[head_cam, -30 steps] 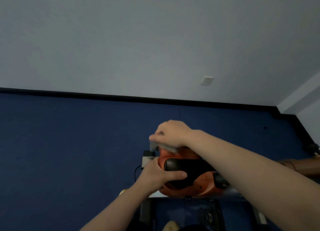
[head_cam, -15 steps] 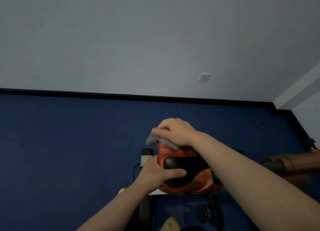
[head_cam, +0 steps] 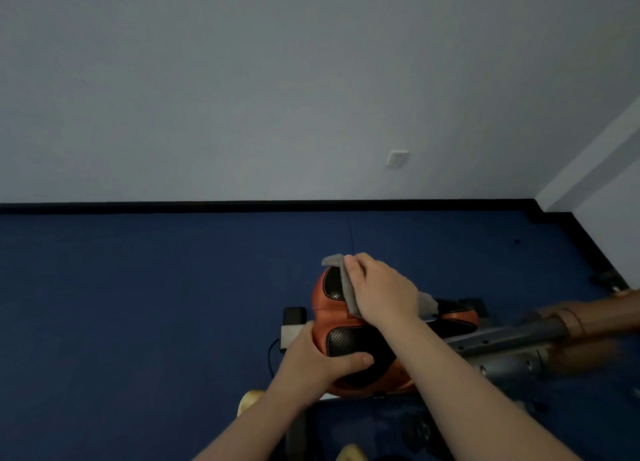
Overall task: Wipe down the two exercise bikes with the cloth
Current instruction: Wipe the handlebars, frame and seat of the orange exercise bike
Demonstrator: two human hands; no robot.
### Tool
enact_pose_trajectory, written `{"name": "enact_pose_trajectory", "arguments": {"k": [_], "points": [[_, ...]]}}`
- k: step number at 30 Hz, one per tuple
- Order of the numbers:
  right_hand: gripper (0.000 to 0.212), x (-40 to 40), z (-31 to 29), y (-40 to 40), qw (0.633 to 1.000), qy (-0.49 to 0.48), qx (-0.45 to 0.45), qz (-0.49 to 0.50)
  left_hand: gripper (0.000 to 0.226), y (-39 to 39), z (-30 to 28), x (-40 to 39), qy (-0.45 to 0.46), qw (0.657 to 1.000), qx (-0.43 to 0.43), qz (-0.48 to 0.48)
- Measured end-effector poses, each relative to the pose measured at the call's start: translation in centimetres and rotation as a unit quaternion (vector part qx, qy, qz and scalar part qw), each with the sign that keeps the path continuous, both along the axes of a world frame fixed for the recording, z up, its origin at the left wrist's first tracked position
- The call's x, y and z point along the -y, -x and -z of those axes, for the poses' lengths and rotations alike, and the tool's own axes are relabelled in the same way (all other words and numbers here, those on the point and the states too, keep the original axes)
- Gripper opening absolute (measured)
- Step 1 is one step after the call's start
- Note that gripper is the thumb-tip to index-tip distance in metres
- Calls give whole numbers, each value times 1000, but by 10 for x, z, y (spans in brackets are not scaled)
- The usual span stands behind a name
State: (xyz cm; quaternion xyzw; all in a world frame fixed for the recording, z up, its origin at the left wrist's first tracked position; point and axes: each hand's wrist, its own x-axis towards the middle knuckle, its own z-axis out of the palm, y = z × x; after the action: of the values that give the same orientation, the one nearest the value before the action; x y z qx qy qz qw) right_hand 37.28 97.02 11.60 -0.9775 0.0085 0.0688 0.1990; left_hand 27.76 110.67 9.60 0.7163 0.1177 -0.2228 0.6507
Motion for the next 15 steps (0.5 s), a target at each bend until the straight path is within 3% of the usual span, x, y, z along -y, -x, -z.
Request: {"name": "enact_pose_trajectory", "arguments": {"k": [3, 4, 8, 10, 13, 15], "points": [[58, 8, -7, -15, 994, 27, -92, 58, 138, -3, -4, -5, -59, 997, 50, -8], [59, 4, -8, -20, 992, 40, -108, 55, 146, -6, -6, -6, -87, 993, 78, 10], [47, -10, -6, 7, 997, 24, 22, -65, 143, -19, -12, -12, -197, 957, 186, 103], [45, 18, -10, 7, 998, 17, -30, -50, 143, -22, -13, -14, -212, 950, 192, 126], [51, 59, -13, -9, 979, 81, -173, 72, 143, -25, -15, -14, -202, 949, 191, 149], [50, 51, -12, -10, 978, 105, -162, 73, 143, -26, -15, -14, -183, 953, 189, 148]]}}
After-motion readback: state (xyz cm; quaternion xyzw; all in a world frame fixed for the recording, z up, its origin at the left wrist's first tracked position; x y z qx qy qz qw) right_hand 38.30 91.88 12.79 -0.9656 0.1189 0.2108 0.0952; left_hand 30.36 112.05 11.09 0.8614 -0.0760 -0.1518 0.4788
